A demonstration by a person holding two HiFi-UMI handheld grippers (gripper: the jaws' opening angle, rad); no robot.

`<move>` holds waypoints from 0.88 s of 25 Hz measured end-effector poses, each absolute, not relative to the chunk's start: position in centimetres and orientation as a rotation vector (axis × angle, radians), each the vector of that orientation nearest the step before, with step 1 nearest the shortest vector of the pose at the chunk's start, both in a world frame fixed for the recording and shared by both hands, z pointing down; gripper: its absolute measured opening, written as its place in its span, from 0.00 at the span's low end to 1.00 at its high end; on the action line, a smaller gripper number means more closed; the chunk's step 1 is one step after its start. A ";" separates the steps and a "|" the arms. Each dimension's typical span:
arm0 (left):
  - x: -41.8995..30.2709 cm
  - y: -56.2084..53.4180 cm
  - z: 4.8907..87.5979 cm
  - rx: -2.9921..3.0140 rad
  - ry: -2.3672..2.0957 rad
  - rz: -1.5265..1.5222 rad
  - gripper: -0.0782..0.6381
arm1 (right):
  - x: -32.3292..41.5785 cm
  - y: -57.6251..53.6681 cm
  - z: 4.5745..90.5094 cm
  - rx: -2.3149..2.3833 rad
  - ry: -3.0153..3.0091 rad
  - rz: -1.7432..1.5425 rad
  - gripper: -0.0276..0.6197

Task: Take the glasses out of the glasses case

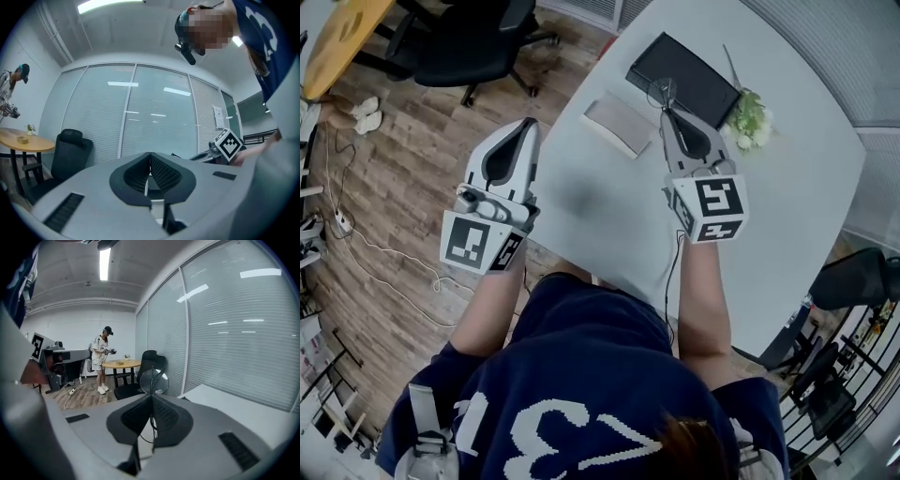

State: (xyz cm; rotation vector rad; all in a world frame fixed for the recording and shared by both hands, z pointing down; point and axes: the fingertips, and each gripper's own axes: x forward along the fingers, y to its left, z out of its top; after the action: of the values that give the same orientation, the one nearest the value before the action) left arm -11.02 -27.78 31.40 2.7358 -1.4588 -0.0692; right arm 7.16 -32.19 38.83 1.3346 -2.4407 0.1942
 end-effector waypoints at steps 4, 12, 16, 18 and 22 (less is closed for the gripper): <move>-8.0 -28.0 30.6 2.799 -1.359 -0.097 0.13 | 11.2 -30.6 37.5 1.453 -2.385 0.195 0.08; -2.0 -27.8 30.2 2.879 -1.183 -0.126 0.13 | 18.1 -27.3 36.4 1.622 -2.279 0.227 0.08; -0.1 -27.7 30.9 2.888 -1.136 -0.110 0.13 | 19.6 -26.4 38.6 1.626 -2.233 0.291 0.08; 0.3 -27.6 31.4 2.886 -1.123 -0.098 0.13 | 19.9 -26.2 40.4 1.607 -2.196 0.329 0.08; 0.4 -27.4 32.6 2.871 -1.113 -0.057 0.13 | 19.6 -25.1 45.4 1.520 -2.087 0.419 0.08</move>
State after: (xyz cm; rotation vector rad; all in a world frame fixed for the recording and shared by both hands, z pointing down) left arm 0.44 -27.40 32.56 2.8708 -1.1131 -0.0574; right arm 19.65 -25.07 45.43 1.5196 -2.0865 0.4186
